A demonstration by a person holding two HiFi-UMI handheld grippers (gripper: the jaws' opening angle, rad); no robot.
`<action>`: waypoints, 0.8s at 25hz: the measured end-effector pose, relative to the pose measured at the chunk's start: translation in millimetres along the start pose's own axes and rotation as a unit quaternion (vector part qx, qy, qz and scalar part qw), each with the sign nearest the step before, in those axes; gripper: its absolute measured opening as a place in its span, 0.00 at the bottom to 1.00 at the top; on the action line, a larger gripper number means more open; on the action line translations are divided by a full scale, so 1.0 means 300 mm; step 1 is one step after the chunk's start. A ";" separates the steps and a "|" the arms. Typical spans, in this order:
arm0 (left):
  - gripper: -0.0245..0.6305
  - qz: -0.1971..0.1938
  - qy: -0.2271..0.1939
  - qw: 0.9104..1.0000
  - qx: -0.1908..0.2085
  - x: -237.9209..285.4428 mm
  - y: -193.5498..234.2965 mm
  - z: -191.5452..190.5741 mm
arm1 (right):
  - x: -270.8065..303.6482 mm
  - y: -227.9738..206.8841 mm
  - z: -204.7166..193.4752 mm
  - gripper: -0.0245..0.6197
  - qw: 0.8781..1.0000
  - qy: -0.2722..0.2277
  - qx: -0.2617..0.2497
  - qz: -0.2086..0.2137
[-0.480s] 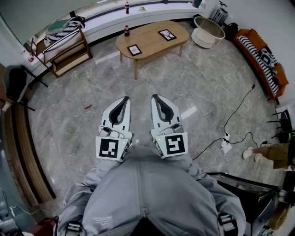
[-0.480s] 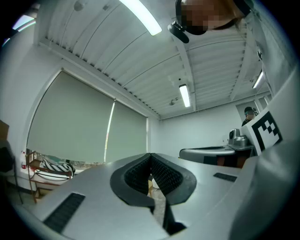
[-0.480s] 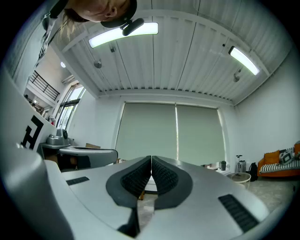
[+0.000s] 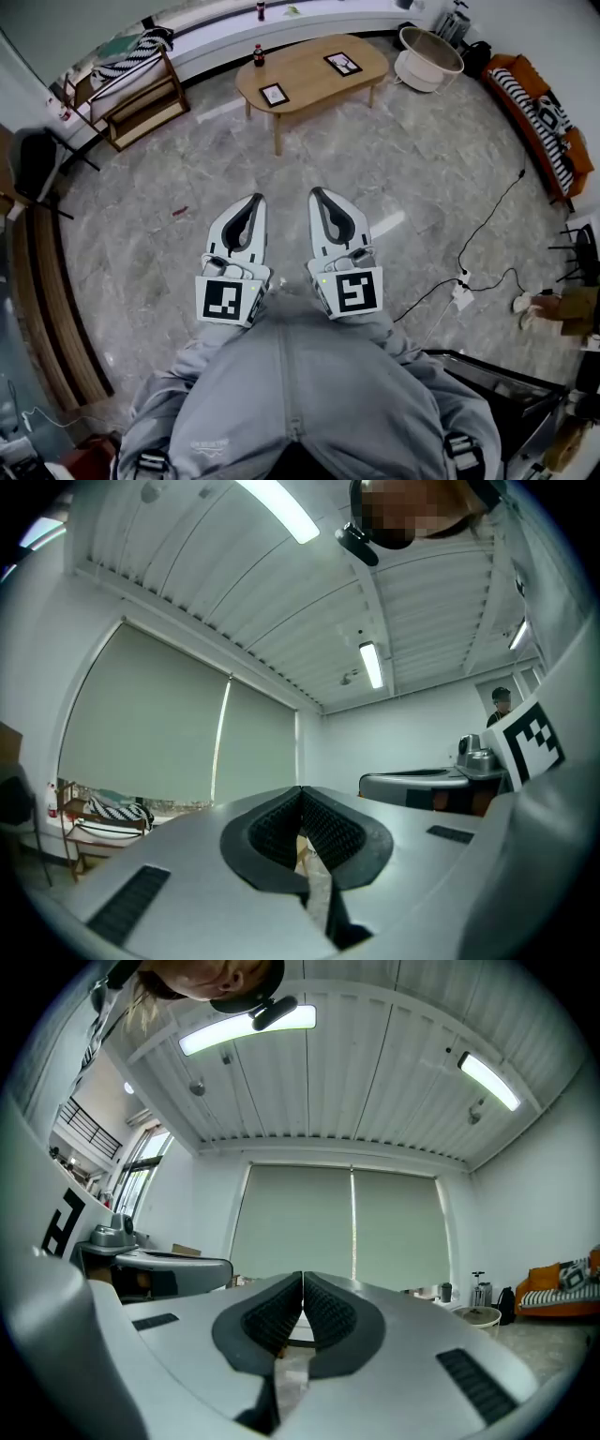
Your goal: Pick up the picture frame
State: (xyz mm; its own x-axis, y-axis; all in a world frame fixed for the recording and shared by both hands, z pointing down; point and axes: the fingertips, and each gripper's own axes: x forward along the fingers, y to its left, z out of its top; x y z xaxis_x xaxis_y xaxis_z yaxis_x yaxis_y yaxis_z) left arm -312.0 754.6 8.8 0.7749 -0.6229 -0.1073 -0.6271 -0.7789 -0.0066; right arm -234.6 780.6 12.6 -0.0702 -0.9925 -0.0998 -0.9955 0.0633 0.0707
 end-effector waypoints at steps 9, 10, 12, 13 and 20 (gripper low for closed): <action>0.06 0.005 0.018 1.000 -0.010 0.104 0.066 -0.076 | 0.106 -0.061 -0.074 0.09 1.000 0.006 0.028 0.011; 0.06 0.005 0.019 1.000 -0.012 0.129 0.086 -0.085 | 0.133 -0.072 -0.084 0.09 1.000 0.007 0.028 0.010; 0.06 0.006 0.021 1.000 -0.016 0.188 0.137 -0.110 | 0.200 -0.097 -0.109 0.09 1.000 0.011 0.029 0.006; 0.06 0.005 0.022 1.000 -0.019 0.222 0.165 -0.127 | 0.240 -0.112 -0.124 0.09 1.000 0.011 0.029 0.003; 0.06 -0.010 0.023 0.999 -0.033 0.556 0.442 -0.206 | 0.635 -0.229 -0.207 0.09 0.999 0.026 0.020 -0.010</action>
State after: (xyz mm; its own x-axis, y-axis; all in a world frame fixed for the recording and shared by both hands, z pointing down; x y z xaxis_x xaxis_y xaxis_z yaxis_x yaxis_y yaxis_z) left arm -260.9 543.0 51.5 0.7913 -0.6082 -0.0621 -0.6056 -0.7937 0.0570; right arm -175.5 580.7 50.5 -0.0475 -0.9977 -0.0483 -0.9985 0.0461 0.0293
